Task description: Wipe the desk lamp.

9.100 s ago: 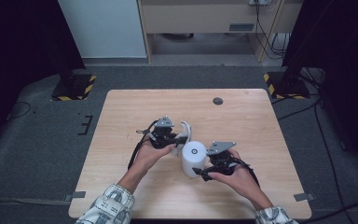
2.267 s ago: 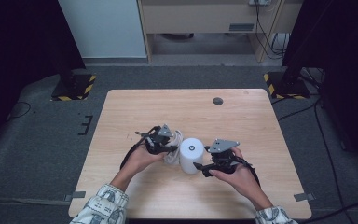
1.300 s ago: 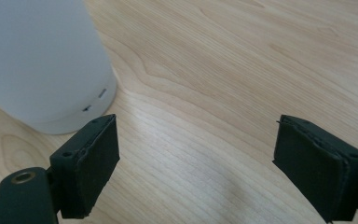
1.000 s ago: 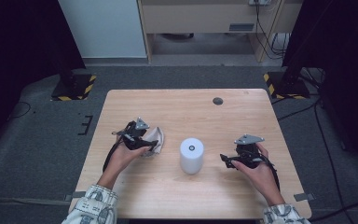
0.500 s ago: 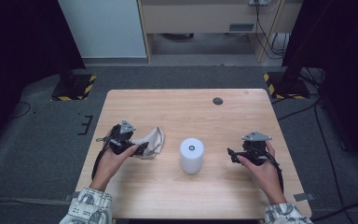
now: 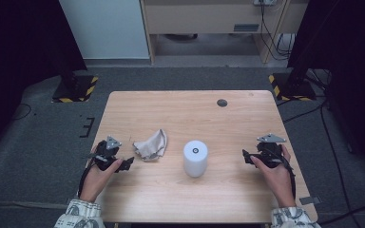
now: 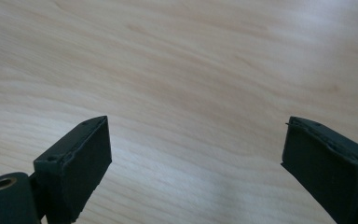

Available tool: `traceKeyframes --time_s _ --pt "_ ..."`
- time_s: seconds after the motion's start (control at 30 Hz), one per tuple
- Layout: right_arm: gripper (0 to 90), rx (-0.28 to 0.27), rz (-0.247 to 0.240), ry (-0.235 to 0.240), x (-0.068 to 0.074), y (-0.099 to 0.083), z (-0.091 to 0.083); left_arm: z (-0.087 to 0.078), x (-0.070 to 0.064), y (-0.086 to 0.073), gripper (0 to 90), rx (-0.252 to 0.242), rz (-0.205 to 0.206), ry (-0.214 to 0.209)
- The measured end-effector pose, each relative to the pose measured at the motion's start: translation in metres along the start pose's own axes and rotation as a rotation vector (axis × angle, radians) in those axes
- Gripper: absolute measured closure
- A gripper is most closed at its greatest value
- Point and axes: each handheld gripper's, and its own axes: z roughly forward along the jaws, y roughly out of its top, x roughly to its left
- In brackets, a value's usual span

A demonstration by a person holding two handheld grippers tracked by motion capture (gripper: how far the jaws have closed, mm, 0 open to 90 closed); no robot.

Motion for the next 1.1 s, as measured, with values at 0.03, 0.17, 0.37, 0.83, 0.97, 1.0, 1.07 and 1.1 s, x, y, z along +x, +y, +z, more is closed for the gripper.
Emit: traceKeyframes --time_s 0.03,0.17,0.37,0.83,0.97,1.0,1.07,1.1 --pt "8.3 0.022 0.009 -0.006 -0.004 -0.003 0.003 0.001 0.001 -0.003 5.2 0.013 -0.004 -0.003" --pt "8.2 0.074 0.047 -0.001 -0.013 -0.011 0.008 0.007 0.001 -0.015 5.4 0.076 0.013 -0.028" --pt "6.7 0.103 0.097 -0.024 -0.029 -0.020 0.017 0.015 0.002 -0.019 4.3 0.086 0.024 -0.058" --pt "2.0 0.047 0.093 -0.028 -0.018 -0.029 0.033 0.023 0.006 -0.029 0.0 -0.019 -0.006 -0.121" --pt "1.7 0.047 0.097 -0.028 -0.017 -0.028 0.033 0.024 0.007 -0.032 0.0 -0.049 0.002 -0.130" --pt "1.7 0.048 0.097 -0.028 -0.017 -0.028 0.033 0.024 0.008 -0.033 0.0 -0.058 0.005 -0.135" --pt "1.7 0.048 0.095 -0.027 -0.017 -0.028 0.033 0.024 0.008 -0.033 0.0 -0.057 0.009 -0.137" --pt "1.7 0.048 0.092 -0.027 -0.017 -0.028 0.034 0.024 0.008 -0.033 0.0 -0.058 0.007 -0.135"
